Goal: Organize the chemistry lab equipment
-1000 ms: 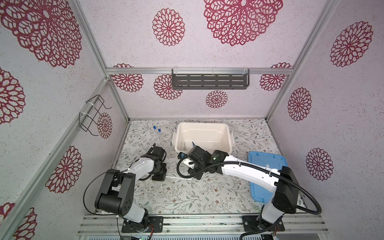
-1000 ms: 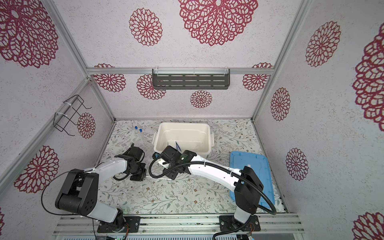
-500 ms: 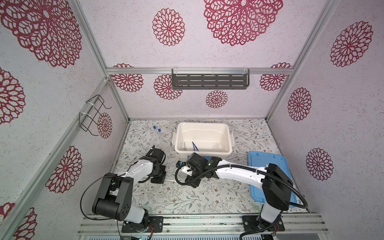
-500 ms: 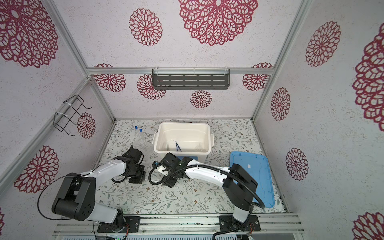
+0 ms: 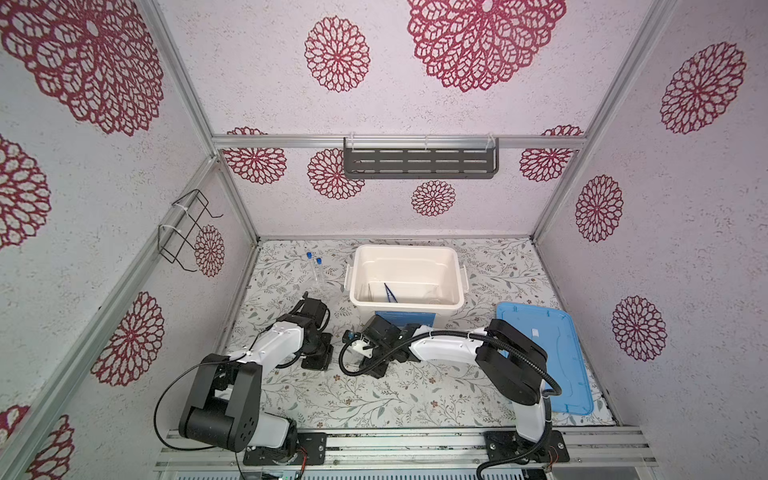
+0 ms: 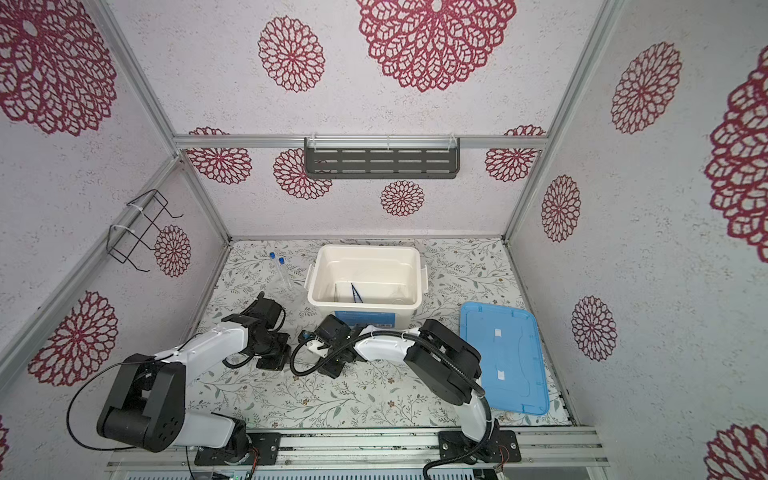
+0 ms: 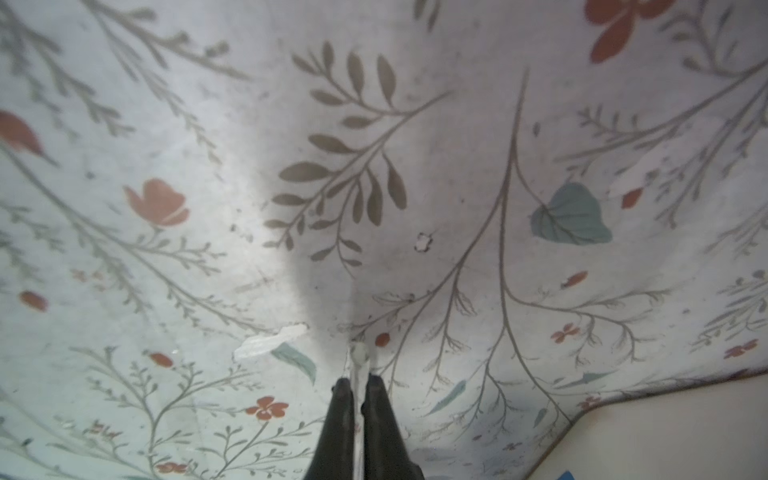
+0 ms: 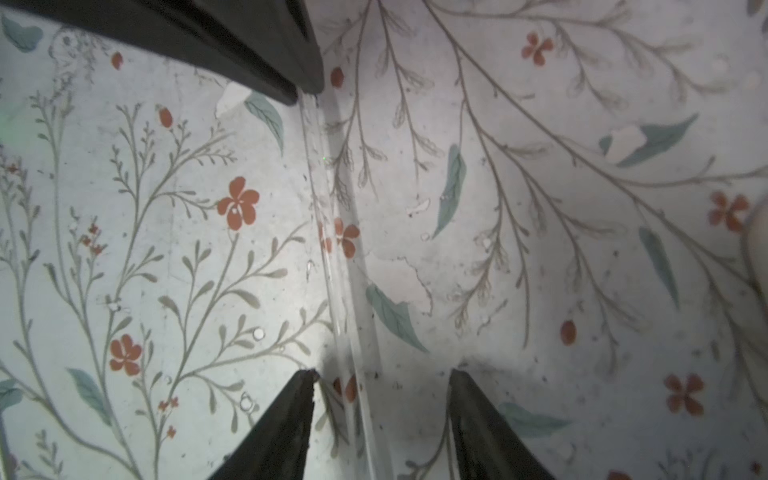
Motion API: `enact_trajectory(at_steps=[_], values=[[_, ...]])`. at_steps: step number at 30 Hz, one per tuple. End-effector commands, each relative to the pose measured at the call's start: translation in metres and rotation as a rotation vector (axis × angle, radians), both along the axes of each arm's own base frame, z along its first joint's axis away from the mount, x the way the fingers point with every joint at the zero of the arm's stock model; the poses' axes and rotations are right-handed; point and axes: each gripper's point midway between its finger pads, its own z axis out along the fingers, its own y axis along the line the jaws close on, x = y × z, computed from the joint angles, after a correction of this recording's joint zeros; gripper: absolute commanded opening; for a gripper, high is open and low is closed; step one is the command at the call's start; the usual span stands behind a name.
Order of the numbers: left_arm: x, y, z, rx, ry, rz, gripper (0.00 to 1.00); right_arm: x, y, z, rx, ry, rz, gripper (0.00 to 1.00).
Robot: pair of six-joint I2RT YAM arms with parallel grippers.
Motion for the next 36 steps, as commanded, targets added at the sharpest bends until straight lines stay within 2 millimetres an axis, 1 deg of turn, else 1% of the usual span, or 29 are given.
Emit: enact_trajectory(at_steps=[1,5,7,9,10,14,16,21,23,26,28,31,32,34,36], values=[[0.002,-0.005,0.009,-0.019,-0.011,-0.008,0.08,-0.003,0.027,0.018,0.067,-0.050,0.087,0.50],[0.002,-0.009,0.011,-0.046,-0.017,-0.014,0.08,-0.011,0.036,0.012,0.083,-0.053,0.121,0.43],[0.002,-0.015,0.013,-0.072,-0.031,-0.025,0.08,-0.008,0.036,0.005,0.089,-0.059,0.092,0.40],[-0.002,-0.018,0.013,-0.091,-0.021,-0.023,0.08,-0.004,0.035,0.002,0.093,-0.068,0.071,0.36],[-0.002,-0.020,0.014,-0.098,-0.025,-0.024,0.08,-0.002,0.036,0.003,0.100,-0.075,0.053,0.32],[0.001,-0.019,0.022,-0.090,-0.048,-0.032,0.08,0.008,0.035,0.010,0.120,-0.136,0.009,0.23],[0.003,-0.020,0.026,-0.093,-0.058,-0.041,0.08,0.009,0.034,0.013,0.119,-0.154,0.006,0.19],[0.000,-0.021,0.029,-0.103,-0.056,-0.048,0.10,0.007,0.033,0.028,0.143,-0.179,0.013,0.13],[0.004,-0.024,0.032,-0.122,-0.085,-0.066,0.15,0.006,0.032,0.033,0.148,-0.185,0.016,0.11],[0.013,-0.031,0.044,-0.157,-0.149,-0.119,0.30,0.004,0.026,0.042,0.150,-0.204,0.013,0.11],[0.015,-0.029,0.055,-0.145,-0.179,-0.141,0.40,0.001,0.022,0.054,0.176,-0.218,0.005,0.11],[0.017,-0.017,0.076,-0.092,-0.236,-0.141,0.54,-0.006,0.014,0.069,0.227,-0.211,-0.016,0.10],[0.019,-0.012,0.085,-0.073,-0.265,-0.142,0.57,-0.008,0.011,0.075,0.241,-0.207,-0.023,0.10],[0.028,-0.001,0.106,-0.015,-0.363,-0.164,0.60,-0.014,0.004,0.085,0.251,-0.193,-0.022,0.09],[0.035,0.012,0.130,0.061,-0.465,-0.187,0.67,-0.017,-0.004,0.093,0.250,-0.187,-0.022,0.09]])
